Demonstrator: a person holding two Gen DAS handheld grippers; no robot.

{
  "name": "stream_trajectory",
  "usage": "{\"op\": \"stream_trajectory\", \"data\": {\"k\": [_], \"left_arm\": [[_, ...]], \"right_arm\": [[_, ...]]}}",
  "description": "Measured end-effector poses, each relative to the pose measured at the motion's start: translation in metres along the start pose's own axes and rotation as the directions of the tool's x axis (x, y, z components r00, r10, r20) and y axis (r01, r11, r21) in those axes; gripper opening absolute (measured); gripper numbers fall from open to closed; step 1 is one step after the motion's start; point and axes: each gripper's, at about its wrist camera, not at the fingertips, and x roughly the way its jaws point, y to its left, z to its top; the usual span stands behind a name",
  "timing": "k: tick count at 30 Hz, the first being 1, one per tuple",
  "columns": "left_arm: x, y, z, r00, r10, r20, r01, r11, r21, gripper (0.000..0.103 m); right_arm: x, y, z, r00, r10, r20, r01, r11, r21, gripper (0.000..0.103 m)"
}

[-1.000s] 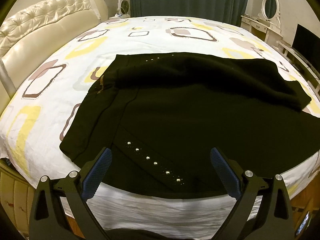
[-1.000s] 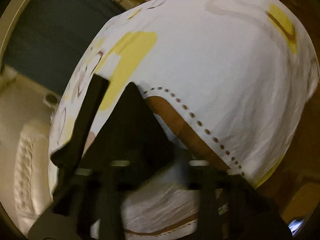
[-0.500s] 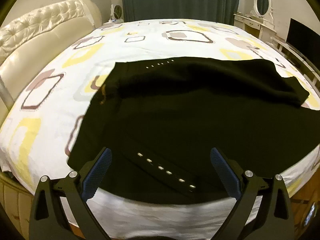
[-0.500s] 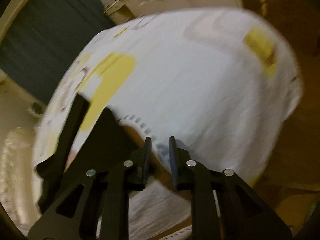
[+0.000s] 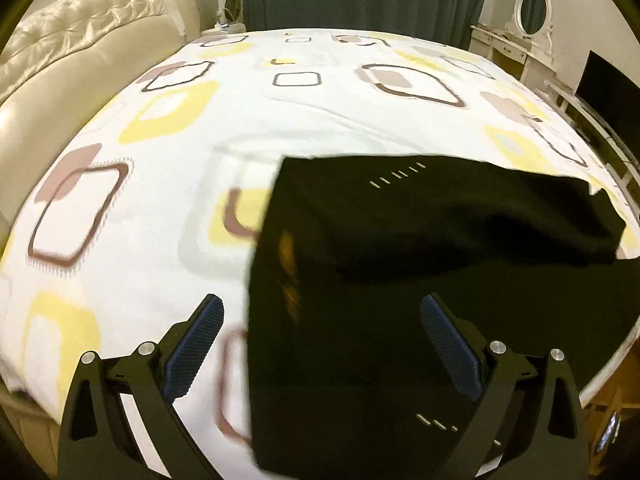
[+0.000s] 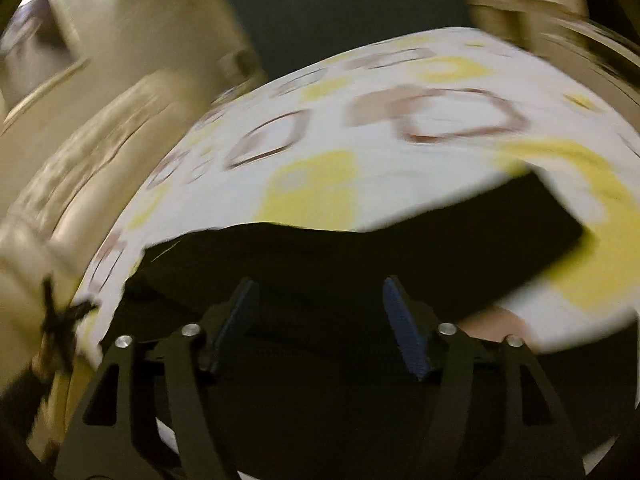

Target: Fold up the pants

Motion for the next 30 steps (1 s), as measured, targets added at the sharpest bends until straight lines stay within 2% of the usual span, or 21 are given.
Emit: {"op": "stream_trajectory", "data": {"k": [3,4,6,9,12,15,18,22,25,28,30], "left_arm": [[0.032,0.029,0.028,0.996,-0.076,-0.053,0.073,0.996,-0.054,0.098],[0.046,0.041,0.039,0.989,-0.13,-0.067,0.123,0.988,-0.097,0.098],[0.067,0.055,0.052,0.98,-0.18,-0.08,0.167,0.975,-0.148,0.098],[0.101,0.072,0.072,0.958,-0.273,-0.09,0.25,0.947,-0.204,0.098],[0.128,0.074,0.086,0.937,-0.334,-0.107,0.308,0.93,-0.202,0.098],[0.149,0.071,0.091,0.895,-0.416,-0.163,0.385,0.903,-0.193,0.098],[0.155,0.069,0.095,0.875,-0.452,-0.175,0.429,0.89,-0.156,0.098],[0.16,0.078,0.1,0.842,-0.504,-0.193,0.475,0.861,-0.18,0.098],[0.163,0.077,0.104,0.839,-0.509,-0.191,0.473,0.857,-0.203,0.098],[0.163,0.07,0.104,0.849,-0.486,-0.208,0.46,0.873,-0.161,0.097],[0.165,0.066,0.107,0.853,-0.473,-0.219,0.453,0.881,-0.138,0.09]], "right_arm": [[0.043,0.035,0.024,0.998,0.023,-0.064,-0.028,0.996,-0.084,0.07],[0.061,0.045,0.032,0.995,0.027,-0.094,-0.037,0.994,-0.102,0.07],[0.098,0.061,0.043,0.99,0.023,-0.141,-0.041,0.991,-0.124,0.07],[0.135,0.07,0.052,0.979,0.013,-0.206,-0.044,0.988,-0.146,0.07],[0.16,0.069,0.055,0.971,-0.012,-0.24,-0.026,0.987,-0.156,0.07],[0.176,0.068,0.056,0.965,-0.022,-0.263,-0.02,0.987,-0.157,0.07],[0.191,0.067,0.057,0.959,-0.023,-0.283,-0.027,0.985,-0.17,0.07],[0.21,0.069,0.06,0.945,-0.012,-0.326,-0.057,0.978,-0.201,0.071],[0.222,0.068,0.064,0.934,0.005,-0.356,-0.085,0.975,-0.207,0.074],[0.233,0.067,0.066,0.918,0.03,-0.396,-0.115,0.975,-0.193,0.077],[0.24,0.068,0.065,0.905,0.034,-0.424,-0.131,0.971,-0.201,0.077]]}}
